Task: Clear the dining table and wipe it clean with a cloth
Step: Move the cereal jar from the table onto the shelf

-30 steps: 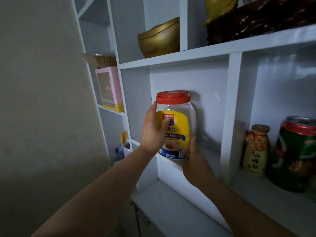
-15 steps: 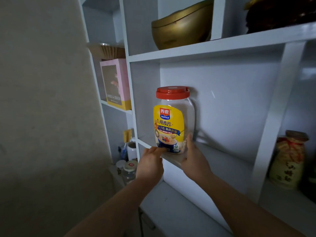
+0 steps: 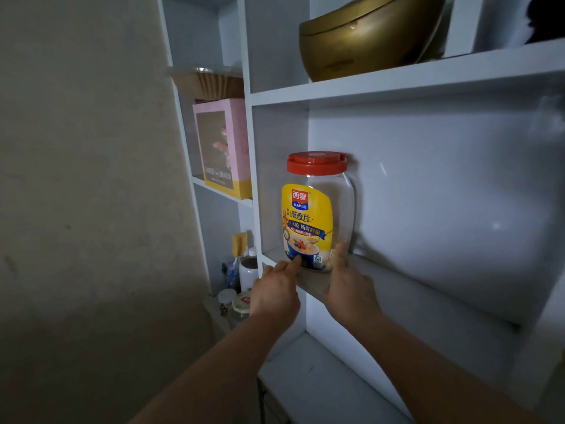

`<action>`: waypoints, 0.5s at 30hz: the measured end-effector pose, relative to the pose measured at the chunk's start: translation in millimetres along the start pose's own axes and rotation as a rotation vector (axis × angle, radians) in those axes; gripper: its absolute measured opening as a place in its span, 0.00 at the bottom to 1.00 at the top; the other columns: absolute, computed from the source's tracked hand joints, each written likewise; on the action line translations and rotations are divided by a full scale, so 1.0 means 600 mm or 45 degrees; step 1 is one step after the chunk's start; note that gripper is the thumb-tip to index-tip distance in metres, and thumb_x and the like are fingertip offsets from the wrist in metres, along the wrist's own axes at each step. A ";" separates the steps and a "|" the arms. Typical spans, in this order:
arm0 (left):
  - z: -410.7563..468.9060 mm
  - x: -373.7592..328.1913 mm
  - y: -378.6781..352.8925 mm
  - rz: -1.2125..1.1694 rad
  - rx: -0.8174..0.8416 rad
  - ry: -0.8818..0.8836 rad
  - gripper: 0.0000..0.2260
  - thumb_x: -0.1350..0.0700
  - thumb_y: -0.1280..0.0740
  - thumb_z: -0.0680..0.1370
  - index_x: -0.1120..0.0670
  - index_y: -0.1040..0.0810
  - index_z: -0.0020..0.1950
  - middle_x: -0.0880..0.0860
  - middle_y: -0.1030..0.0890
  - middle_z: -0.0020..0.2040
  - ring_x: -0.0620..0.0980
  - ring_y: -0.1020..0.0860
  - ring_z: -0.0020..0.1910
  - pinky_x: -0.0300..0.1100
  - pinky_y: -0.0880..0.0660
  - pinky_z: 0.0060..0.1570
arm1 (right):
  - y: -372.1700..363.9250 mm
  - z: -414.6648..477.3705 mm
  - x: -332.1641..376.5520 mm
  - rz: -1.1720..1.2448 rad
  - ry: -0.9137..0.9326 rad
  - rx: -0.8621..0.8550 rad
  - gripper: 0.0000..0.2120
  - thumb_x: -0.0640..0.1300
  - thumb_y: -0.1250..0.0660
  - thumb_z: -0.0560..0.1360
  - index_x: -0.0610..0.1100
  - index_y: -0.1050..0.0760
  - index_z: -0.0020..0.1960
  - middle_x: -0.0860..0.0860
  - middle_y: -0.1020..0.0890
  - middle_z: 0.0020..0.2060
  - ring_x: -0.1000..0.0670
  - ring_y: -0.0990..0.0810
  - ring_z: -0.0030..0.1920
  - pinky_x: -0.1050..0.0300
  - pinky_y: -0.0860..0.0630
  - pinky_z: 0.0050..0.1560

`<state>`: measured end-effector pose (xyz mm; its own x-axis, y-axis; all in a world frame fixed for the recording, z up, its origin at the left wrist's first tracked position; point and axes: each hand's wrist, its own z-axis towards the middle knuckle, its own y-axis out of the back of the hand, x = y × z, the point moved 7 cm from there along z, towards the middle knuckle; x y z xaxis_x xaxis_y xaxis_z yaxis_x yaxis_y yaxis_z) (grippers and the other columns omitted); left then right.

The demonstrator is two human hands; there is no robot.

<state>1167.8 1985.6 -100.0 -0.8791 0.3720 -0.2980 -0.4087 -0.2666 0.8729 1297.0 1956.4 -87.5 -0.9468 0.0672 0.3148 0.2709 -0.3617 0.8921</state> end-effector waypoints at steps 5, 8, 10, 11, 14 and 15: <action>0.033 -0.006 -0.003 0.199 0.168 -0.012 0.31 0.62 0.39 0.76 0.49 0.43 0.77 0.54 0.29 0.65 0.57 0.29 0.64 0.53 0.28 0.56 | -0.013 0.026 0.004 0.053 -0.050 0.024 0.41 0.41 0.42 0.75 0.41 0.66 0.76 0.45 0.38 0.74 0.42 0.28 0.65 0.46 0.31 0.60; 0.040 -0.004 -0.010 0.192 0.192 0.014 0.30 0.62 0.38 0.76 0.52 0.42 0.77 0.55 0.29 0.63 0.56 0.27 0.62 0.52 0.27 0.55 | -0.012 0.029 0.000 0.092 -0.083 0.021 0.41 0.40 0.42 0.74 0.42 0.66 0.77 0.46 0.37 0.73 0.43 0.30 0.66 0.45 0.31 0.60; 0.041 -0.004 -0.011 0.179 0.186 0.019 0.29 0.62 0.38 0.76 0.53 0.41 0.76 0.55 0.29 0.62 0.56 0.26 0.60 0.51 0.26 0.53 | -0.010 0.029 -0.002 0.116 -0.092 0.014 0.41 0.40 0.42 0.74 0.43 0.65 0.77 0.46 0.35 0.72 0.42 0.30 0.66 0.46 0.31 0.61; 0.040 -0.005 -0.012 0.164 0.185 0.024 0.29 0.62 0.38 0.76 0.53 0.41 0.76 0.55 0.29 0.61 0.56 0.26 0.60 0.51 0.25 0.52 | -0.009 0.028 -0.004 0.130 -0.106 0.012 0.40 0.41 0.41 0.74 0.43 0.64 0.77 0.45 0.33 0.71 0.42 0.29 0.65 0.46 0.31 0.61; 0.033 -0.010 -0.012 0.082 0.157 0.043 0.26 0.63 0.38 0.75 0.53 0.37 0.73 0.54 0.29 0.60 0.56 0.24 0.58 0.50 0.23 0.51 | -0.002 0.021 -0.005 0.186 -0.131 -0.026 0.40 0.42 0.40 0.74 0.39 0.61 0.77 0.41 0.30 0.68 0.40 0.28 0.63 0.47 0.30 0.58; 0.029 -0.010 -0.013 0.034 0.151 0.057 0.25 0.64 0.38 0.75 0.53 0.37 0.72 0.54 0.28 0.60 0.56 0.24 0.57 0.51 0.23 0.52 | 0.001 0.017 -0.004 0.208 -0.118 -0.057 0.39 0.42 0.40 0.74 0.38 0.59 0.77 0.40 0.30 0.67 0.39 0.28 0.62 0.48 0.29 0.57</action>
<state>1180.4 2000.7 -98.2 -0.9005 0.3252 -0.2888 -0.3555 -0.1677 0.9195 1301.4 1965.5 -84.1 -0.8703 0.0892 0.4845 0.4096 -0.4154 0.8122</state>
